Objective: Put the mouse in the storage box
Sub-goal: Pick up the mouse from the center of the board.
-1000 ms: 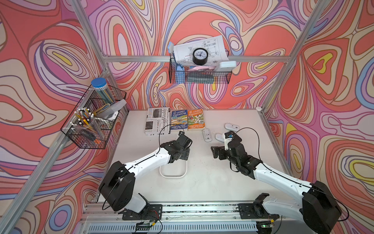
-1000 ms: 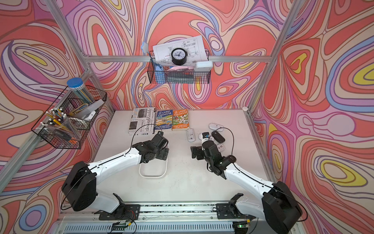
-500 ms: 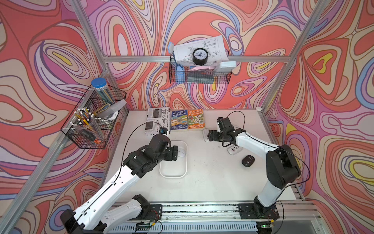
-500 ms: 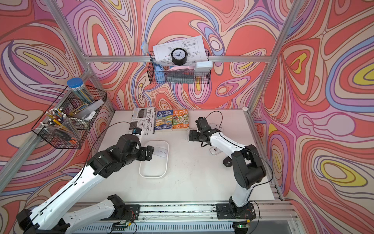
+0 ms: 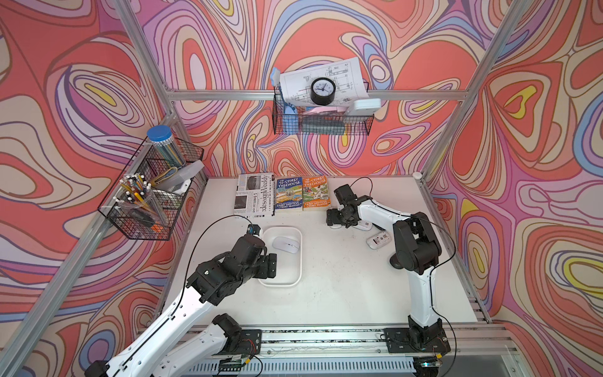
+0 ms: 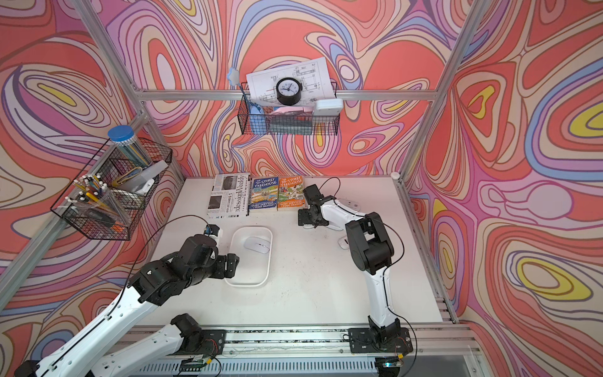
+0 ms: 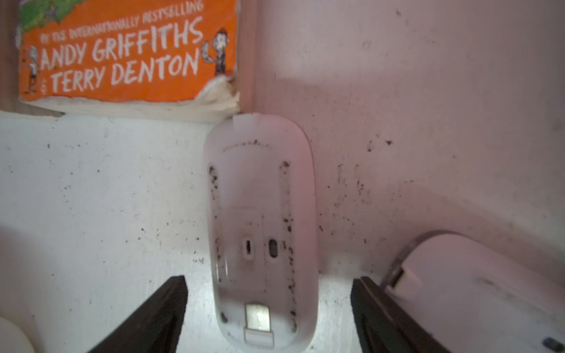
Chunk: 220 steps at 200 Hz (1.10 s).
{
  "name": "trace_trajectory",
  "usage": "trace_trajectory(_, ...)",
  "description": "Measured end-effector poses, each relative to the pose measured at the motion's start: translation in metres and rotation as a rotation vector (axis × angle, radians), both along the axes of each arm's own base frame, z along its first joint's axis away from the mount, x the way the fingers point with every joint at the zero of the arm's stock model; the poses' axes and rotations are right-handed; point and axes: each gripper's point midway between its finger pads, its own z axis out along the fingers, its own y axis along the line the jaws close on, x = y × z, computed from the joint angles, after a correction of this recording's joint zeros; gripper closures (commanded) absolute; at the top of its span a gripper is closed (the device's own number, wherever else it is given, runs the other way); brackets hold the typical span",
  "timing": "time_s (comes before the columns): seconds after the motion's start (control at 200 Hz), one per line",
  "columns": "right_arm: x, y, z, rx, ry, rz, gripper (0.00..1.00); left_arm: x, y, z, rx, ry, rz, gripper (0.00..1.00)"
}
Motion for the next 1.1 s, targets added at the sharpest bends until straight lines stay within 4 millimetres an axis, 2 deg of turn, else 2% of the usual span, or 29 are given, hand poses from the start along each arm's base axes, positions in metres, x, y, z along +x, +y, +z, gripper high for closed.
trace_trajectory(0.16,0.001,0.002,-0.012,-0.048,0.012,0.018,0.18,0.0,0.0,0.0,0.001,0.0,0.0,0.08)
trace_trajectory(0.351,0.004,0.006,-0.016,-0.121,-0.007,0.043,0.23,0.0,0.0,-0.001,0.004,0.004,0.0,0.08)
trace_trajectory(0.701,0.009,0.014,-0.016,-0.147,-0.04,0.067,0.39,0.001,-0.001,-0.004,0.0,0.017,0.006,0.08)
trace_trajectory(0.856,0.009,0.014,-0.015,-0.138,-0.063,0.069,0.44,-0.004,-0.011,-0.007,-0.07,0.048,-0.006,0.08)
trace_trajectory(1.001,-0.003,0.01,-0.012,-0.121,-0.071,0.076,0.48,-0.011,-0.024,-0.013,-0.16,0.089,-0.023,0.08)
trace_trajectory(1.102,-0.018,0.008,0.003,-0.079,-0.092,0.087,0.49,-0.012,-0.036,-0.01,-0.228,0.102,-0.041,0.08)
